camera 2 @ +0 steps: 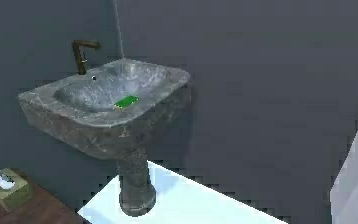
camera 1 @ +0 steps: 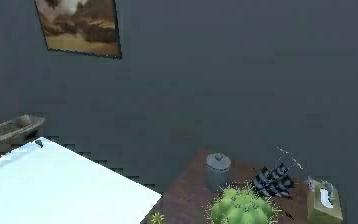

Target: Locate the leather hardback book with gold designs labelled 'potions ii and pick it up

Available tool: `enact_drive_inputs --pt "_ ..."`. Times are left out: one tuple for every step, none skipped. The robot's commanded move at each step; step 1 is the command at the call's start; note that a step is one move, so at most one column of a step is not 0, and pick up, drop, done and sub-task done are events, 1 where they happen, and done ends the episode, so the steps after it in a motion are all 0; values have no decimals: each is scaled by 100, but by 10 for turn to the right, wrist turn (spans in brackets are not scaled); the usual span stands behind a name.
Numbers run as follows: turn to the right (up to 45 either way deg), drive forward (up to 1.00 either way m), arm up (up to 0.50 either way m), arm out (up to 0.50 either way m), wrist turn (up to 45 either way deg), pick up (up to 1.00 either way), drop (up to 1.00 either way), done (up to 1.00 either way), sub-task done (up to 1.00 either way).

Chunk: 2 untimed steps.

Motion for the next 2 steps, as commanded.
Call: enact_drive_inputs --pt "-450 0 0 0 0 0 0 0 0" --pt "-450 0 0 0 0 0 0 0 0"
